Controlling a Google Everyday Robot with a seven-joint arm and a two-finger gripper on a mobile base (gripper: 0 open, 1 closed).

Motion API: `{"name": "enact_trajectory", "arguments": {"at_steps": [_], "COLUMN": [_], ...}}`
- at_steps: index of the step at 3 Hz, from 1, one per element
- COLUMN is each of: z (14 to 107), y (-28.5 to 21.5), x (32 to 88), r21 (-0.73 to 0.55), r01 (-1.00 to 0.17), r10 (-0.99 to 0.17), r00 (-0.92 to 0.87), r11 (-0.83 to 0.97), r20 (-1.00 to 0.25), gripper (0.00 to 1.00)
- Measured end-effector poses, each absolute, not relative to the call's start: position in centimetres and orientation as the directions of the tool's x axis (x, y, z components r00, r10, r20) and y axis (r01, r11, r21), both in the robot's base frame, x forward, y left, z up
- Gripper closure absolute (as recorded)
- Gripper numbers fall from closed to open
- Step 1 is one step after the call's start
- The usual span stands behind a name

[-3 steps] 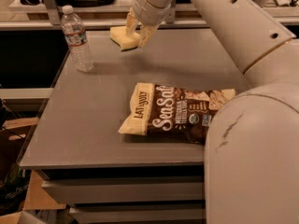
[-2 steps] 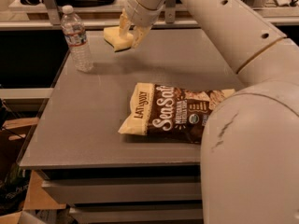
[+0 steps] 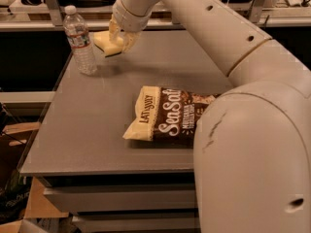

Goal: Move sponge near water bottle

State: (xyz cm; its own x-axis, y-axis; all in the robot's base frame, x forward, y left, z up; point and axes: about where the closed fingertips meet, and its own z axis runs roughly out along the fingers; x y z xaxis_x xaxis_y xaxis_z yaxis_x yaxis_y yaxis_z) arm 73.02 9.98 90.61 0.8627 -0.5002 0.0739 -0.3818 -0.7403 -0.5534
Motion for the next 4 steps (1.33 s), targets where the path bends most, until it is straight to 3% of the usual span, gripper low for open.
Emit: {"name": "enact_trajectory", "arguments": {"at_steps": [1,2,4], "z": [90.0,89.4,88.6], "y": [10.7,11.1,11.4], "x": [73.4,73.6,73.6], "r21": [-0.553,-0.545,-0.530], "r01": [-0.385,-0.389,-0.396], "r10": [-0.506,-0.507,-0.507], "r00": [0.859,0.858,0.859], "r11": [-0.739,-0.743,-0.749], "r20": [0.078,0.079,0.074], "gripper": [1.00,0.82,0.35]}}
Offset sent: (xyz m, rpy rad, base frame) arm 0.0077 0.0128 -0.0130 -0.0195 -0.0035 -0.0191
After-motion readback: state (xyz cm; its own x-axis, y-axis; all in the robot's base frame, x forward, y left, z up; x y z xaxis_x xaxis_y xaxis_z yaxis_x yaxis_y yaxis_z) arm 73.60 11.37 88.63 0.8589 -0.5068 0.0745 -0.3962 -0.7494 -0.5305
